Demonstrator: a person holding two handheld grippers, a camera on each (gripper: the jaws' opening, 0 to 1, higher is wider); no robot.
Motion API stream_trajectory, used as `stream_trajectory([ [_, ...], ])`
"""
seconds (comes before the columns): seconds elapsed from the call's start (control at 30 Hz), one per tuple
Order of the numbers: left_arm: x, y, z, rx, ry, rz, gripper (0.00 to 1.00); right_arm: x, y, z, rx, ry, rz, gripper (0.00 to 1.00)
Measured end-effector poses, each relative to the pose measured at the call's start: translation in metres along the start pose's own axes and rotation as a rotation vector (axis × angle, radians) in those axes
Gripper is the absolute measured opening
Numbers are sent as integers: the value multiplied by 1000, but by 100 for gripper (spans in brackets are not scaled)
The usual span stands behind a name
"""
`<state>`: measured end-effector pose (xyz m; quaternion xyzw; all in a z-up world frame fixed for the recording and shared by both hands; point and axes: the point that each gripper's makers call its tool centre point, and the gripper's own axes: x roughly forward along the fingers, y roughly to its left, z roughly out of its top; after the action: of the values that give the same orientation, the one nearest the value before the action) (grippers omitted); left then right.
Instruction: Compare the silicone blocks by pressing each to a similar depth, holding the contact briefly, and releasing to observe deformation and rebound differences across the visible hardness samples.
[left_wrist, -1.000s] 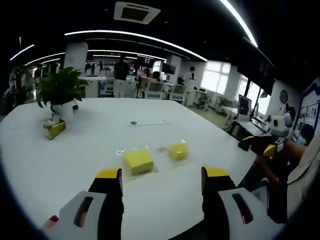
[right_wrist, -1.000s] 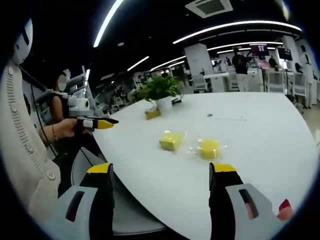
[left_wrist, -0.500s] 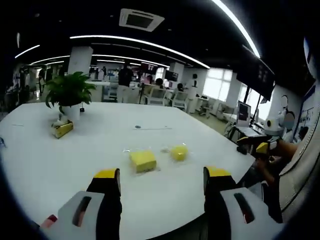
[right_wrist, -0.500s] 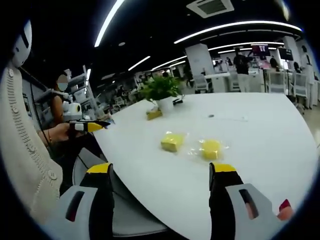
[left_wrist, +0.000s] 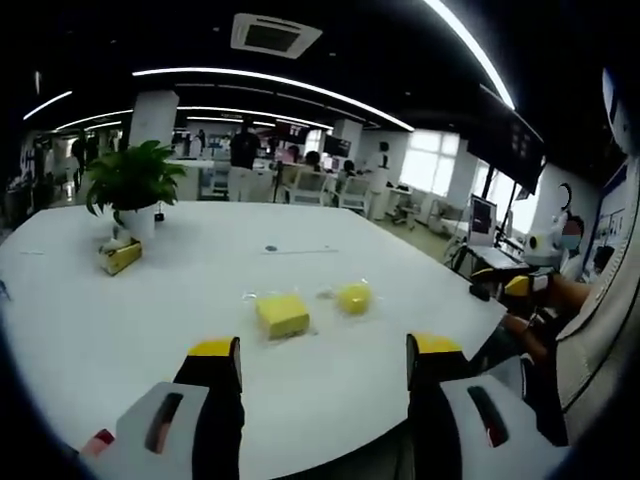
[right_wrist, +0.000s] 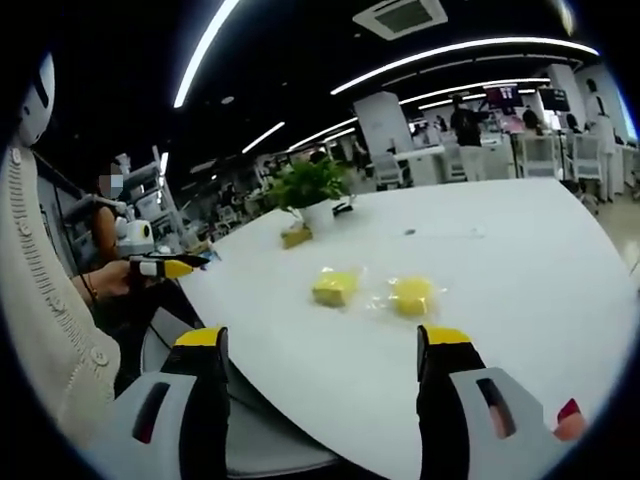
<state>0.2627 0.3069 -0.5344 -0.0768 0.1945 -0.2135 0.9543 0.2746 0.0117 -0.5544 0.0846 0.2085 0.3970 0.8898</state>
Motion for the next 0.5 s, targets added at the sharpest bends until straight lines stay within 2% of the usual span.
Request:
stream_trajectory([
  [0.2,0,2,3,-9,-8,5,66,0,1,0,12,-2,-6,70],
  [0.33,1,2,4,-7,-13,3,65,1,4,-3,30,21,-4,69],
  [0.5,3,1,5,-9,-16,-5,64,-2,4,-1,38,-3,-13,71],
])
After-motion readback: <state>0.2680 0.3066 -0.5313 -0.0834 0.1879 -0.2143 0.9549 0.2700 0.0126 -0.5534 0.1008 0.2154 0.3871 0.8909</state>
